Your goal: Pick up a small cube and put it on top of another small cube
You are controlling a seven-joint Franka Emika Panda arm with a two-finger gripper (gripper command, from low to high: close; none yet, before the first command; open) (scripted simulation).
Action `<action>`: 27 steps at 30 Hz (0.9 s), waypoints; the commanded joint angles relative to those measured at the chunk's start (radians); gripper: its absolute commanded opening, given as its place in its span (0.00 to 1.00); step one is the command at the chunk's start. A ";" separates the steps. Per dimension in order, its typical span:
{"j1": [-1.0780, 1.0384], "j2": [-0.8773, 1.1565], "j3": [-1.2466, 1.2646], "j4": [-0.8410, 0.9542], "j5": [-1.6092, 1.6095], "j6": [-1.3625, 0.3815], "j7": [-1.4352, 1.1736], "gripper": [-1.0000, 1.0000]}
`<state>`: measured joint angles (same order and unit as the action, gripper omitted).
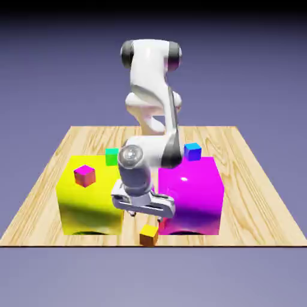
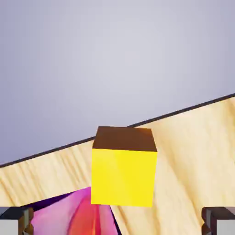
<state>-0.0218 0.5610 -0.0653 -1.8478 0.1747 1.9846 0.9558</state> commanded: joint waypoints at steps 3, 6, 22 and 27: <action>-0.001 0.043 -0.002 0.037 0.007 -0.040 0.008 0.50; 0.004 0.112 0.008 -0.025 0.023 0.090 -0.006 0.50; 0.014 -0.282 0.029 -0.200 -0.252 0.049 -0.365 0.00; 0.016 -0.458 0.035 -0.325 -0.376 0.085 -0.583 0.00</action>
<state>-0.0059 0.1027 -0.0307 -2.1723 -0.1985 2.0692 0.3718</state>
